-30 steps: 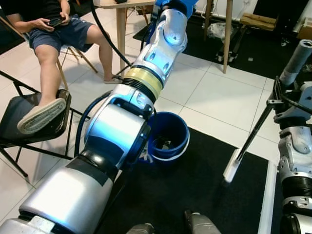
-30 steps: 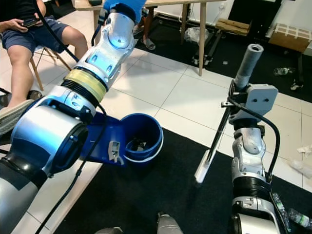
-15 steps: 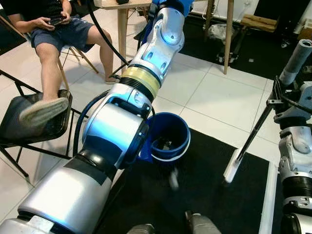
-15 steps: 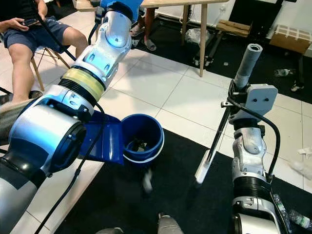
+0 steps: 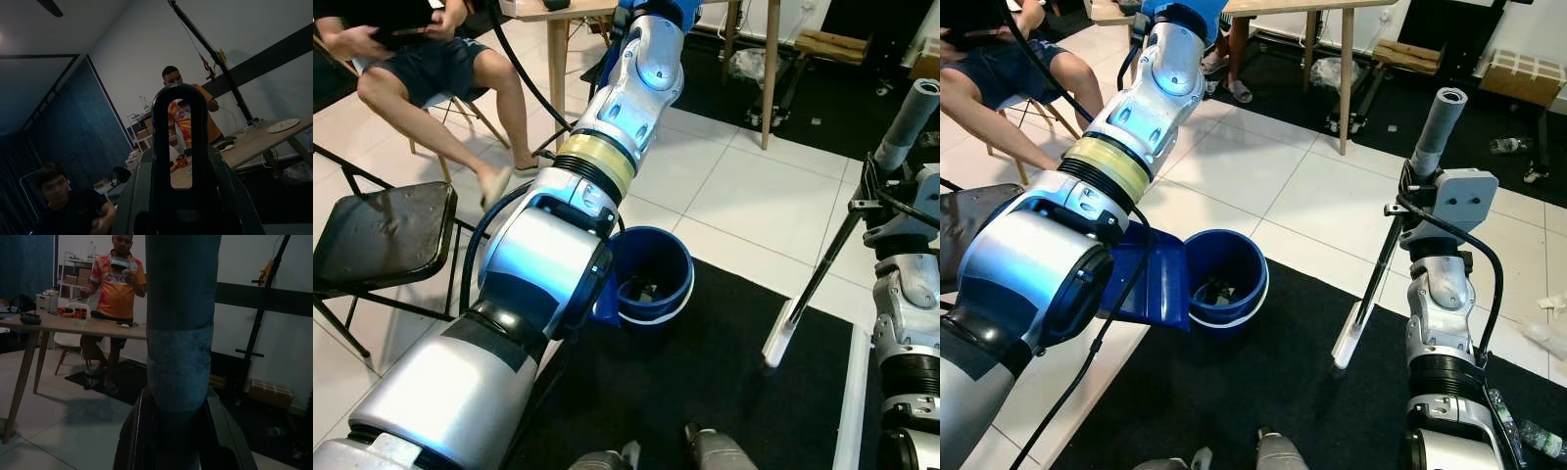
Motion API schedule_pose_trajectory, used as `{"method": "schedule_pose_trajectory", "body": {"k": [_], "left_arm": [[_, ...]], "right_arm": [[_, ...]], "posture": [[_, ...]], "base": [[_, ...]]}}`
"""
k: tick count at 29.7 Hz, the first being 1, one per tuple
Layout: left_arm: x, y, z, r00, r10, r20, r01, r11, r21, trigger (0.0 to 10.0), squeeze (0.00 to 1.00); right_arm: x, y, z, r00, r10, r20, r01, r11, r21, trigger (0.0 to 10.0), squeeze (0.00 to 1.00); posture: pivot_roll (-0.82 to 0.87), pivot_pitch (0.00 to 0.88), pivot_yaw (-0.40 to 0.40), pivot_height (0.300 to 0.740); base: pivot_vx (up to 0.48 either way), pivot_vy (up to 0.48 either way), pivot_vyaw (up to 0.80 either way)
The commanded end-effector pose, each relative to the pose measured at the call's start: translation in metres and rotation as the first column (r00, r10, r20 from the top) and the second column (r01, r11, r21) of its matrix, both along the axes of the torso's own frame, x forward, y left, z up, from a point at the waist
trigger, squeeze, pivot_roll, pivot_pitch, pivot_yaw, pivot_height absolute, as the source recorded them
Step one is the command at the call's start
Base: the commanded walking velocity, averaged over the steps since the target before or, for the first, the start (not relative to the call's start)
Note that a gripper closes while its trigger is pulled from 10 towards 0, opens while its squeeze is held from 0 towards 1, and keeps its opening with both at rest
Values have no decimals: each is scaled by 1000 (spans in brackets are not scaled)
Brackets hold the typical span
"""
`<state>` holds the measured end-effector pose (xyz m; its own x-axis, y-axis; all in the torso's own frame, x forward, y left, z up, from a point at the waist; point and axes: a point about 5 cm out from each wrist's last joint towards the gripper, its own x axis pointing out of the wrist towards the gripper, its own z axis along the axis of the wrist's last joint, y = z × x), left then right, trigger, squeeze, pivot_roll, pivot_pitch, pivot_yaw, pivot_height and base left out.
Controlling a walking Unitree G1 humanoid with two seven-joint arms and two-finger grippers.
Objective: Sweep floor
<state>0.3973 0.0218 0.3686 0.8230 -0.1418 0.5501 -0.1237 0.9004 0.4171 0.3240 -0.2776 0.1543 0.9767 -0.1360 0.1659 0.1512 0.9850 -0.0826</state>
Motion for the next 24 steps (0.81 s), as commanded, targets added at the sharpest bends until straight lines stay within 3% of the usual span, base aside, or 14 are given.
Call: {"method": "schedule_pose_trajectory", "body": {"k": [1,20,21,22,24], "left_arm": [[-3,-2,13,999,-40,12,41,999,-28,10000,0],[-3,-2,13,999,-40,12,41,999,-28,10000,0],[-4,-2,15,998,-10,58,9,1000,21,10000,0],[2,16,-13,986,-135,-101,122,985,-124,10000,0],[4,40,-48,916,-340,-214,253,902,-350,10000,0]], "right_arm": [[2,1,8,999,5,38,-5,1000,-18,10000,0],[2,1,8,999,5,38,-5,1000,-18,10000,0],[2,1,8,999,5,37,-5,1000,-18,10000,0],[2,3,6,999,13,33,-13,1000,-14,10000,0],[3,6,5,999,22,28,-22,1000,-9,10000,0]], "posture": [[-10,29,32,740],[-10,29,32,740],[-10,0,0,740],[12,0,0,740],[9,0,0,740]], "base": [[0,0,0],[0,0,0],[0,0,0],[0,0,0],[0,0,0]]}}
